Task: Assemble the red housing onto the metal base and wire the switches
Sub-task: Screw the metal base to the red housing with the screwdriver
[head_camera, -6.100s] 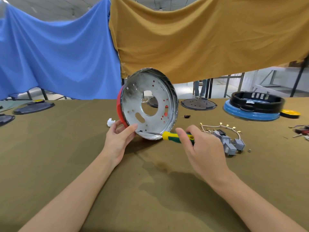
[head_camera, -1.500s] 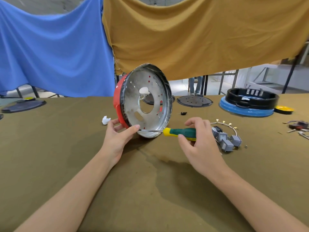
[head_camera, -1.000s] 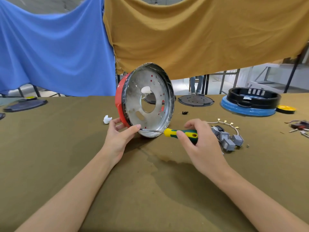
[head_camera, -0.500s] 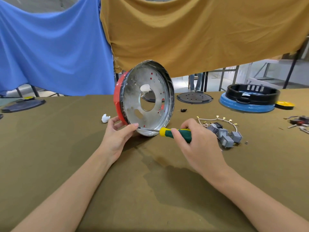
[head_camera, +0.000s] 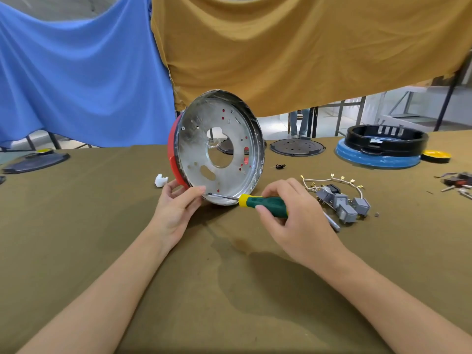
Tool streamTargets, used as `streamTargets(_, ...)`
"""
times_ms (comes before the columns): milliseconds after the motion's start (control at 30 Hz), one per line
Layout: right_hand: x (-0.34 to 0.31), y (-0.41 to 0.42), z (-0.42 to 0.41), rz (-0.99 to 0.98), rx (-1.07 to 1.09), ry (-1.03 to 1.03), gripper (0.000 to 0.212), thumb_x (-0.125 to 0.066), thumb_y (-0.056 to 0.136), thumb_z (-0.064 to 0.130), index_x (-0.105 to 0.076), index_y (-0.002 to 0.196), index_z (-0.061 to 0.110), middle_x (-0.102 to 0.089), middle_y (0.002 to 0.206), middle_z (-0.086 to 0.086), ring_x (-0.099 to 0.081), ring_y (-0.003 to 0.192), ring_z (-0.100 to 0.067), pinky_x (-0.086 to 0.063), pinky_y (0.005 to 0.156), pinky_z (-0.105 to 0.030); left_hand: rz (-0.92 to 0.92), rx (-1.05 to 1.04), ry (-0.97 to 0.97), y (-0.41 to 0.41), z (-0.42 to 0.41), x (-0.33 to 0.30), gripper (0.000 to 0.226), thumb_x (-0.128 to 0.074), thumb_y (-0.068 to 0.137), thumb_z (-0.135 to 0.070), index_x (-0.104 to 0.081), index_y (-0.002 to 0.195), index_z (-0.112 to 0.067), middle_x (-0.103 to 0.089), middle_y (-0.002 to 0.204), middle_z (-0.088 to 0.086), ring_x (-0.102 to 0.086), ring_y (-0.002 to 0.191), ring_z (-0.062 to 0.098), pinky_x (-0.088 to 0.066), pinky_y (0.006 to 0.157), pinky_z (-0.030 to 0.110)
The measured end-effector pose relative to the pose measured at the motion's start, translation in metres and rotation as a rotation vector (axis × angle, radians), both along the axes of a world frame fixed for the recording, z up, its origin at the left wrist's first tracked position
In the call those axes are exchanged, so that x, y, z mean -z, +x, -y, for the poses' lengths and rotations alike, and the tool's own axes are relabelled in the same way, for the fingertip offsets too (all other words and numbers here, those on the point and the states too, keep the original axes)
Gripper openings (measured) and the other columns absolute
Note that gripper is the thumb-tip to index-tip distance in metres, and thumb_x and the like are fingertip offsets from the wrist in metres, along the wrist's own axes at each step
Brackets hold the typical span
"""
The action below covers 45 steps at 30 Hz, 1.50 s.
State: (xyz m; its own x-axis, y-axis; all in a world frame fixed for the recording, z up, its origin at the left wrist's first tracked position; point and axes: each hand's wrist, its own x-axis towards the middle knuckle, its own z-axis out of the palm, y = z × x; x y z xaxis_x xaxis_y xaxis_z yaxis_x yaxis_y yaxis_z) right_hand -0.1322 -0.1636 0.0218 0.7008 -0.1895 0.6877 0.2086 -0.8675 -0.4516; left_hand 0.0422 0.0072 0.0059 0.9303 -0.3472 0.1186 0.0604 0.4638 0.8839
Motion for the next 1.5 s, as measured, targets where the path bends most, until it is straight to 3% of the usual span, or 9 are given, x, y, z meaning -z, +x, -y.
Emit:
streamTargets(133, 0.001, 0.001, -0.005, 0.099, 0.095, -0.044, 0.014, -0.073, 0.087, 0.022, -0.064, 0.089, 0.011, -0.057, 0.081, 0.002, -0.050, 0.065, -0.013, -0.039, 0.061, -0.024, 0.007, 0.026, 0.021, 0.000, 0.000, 0.000, 0.061, -0.064, 0.086, 0.010, -0.042, 0.141, -0.004, -0.062, 0.133, 0.021, -0.066, 0.117, 0.027, -0.056, 0.095, 0.033)
streamTargets(300, 0.002, 0.003, -0.013, 0.134, 0.127, -0.089, 0.026, -0.068, 0.092, 0.026, -0.058, 0.079, 0.006, -0.056, 0.069, -0.003, -0.052, 0.056, -0.026, -0.044, 0.052, -0.038, 0.018, 0.031, 0.028, 0.000, 0.001, -0.001, 0.052, -0.062, 0.086, 0.012, -0.046, 0.132, -0.007, -0.067, 0.119, 0.016, -0.070, 0.103, 0.022, -0.058, 0.092, 0.030)
streamTargets(667, 0.000, 0.003, -0.006, 0.215, 0.024, -0.170, 0.025, -0.067, 0.093, 0.028, -0.063, 0.084, 0.005, -0.060, 0.072, -0.002, -0.054, 0.055, -0.020, -0.047, 0.047, -0.037, 0.031, -0.011, 0.011, -0.001, 0.003, 0.000, 0.040, -0.064, 0.088, 0.009, -0.049, 0.119, -0.011, -0.070, 0.099, 0.005, -0.072, 0.094, 0.018, -0.057, 0.094, 0.035)
streamTargets(833, -0.004, 0.001, -0.005, 0.341, 0.106, -0.107, 0.029, -0.067, 0.091, 0.034, -0.066, 0.079, 0.007, -0.063, 0.068, 0.001, -0.057, 0.055, -0.017, -0.048, 0.049, -0.037, 0.161, -0.119, 0.160, -0.003, 0.008, 0.002, 0.043, -0.070, 0.088, -0.001, -0.054, 0.127, -0.007, -0.063, 0.116, 0.008, -0.071, 0.095, 0.015, -0.059, 0.079, 0.028)
streamTargets(1000, -0.003, -0.002, 0.000, 0.396, -0.033, -0.453, 0.028, -0.070, 0.092, 0.030, -0.068, 0.083, 0.004, -0.061, 0.072, -0.002, -0.055, 0.058, -0.017, -0.047, 0.046, -0.034, 0.178, -0.189, 0.107, -0.007, 0.010, -0.001, 0.054, -0.073, 0.072, -0.018, -0.055, 0.122, -0.009, -0.063, 0.115, 0.007, -0.071, 0.093, 0.014, -0.057, 0.081, 0.030)
streamTargets(1133, -0.003, 0.000, -0.008, 0.440, 0.048, -0.196, 0.033, -0.064, 0.092, 0.037, -0.065, 0.081, 0.006, -0.060, 0.070, 0.001, -0.052, 0.054, -0.015, -0.044, 0.050, -0.025, 0.130, -0.267, 0.061, -0.004, 0.005, -0.003, 0.041, -0.072, 0.077, -0.010, -0.055, 0.113, -0.017, -0.062, 0.114, 0.004, -0.070, 0.097, 0.014, -0.058, 0.090, 0.034)
streamTargets(1233, -0.006, -0.001, -0.001, 0.426, 0.017, 0.057, 0.025, -0.063, 0.093, 0.034, -0.065, 0.094, 0.010, -0.062, 0.082, 0.002, -0.054, 0.070, -0.008, -0.041, 0.064, -0.012, 0.074, -0.232, -0.013, 0.000, 0.000, -0.004, 0.026, -0.063, 0.089, 0.001, -0.056, 0.110, -0.013, -0.070, 0.094, -0.004, -0.071, 0.090, 0.011, -0.060, 0.086, 0.033)
streamTargets(1367, -0.011, 0.003, 0.014, 0.294, -0.004, 0.707, 0.024, -0.063, 0.096, 0.028, -0.062, 0.120, 0.028, -0.065, 0.110, 0.002, -0.062, 0.102, -0.011, -0.048, 0.091, -0.026, -0.039, -0.142, -0.091, 0.004, -0.001, -0.007, 0.017, -0.056, 0.092, -0.001, -0.062, 0.105, -0.010, -0.069, 0.090, 0.000, -0.069, 0.079, 0.012, -0.061, 0.075, 0.031)
streamTargets(1500, -0.015, 0.008, 0.022, 0.171, -0.281, 1.205, 0.009, -0.061, 0.096, 0.012, -0.069, 0.099, 0.013, -0.063, 0.078, 0.005, -0.062, 0.080, -0.013, -0.054, 0.088, -0.031, -0.131, -0.087, -0.154, 0.004, 0.002, -0.008, 0.019, -0.051, 0.091, 0.000, -0.066, 0.092, -0.012, -0.070, 0.078, 0.001, -0.070, 0.074, 0.015, -0.061, 0.080, 0.035)
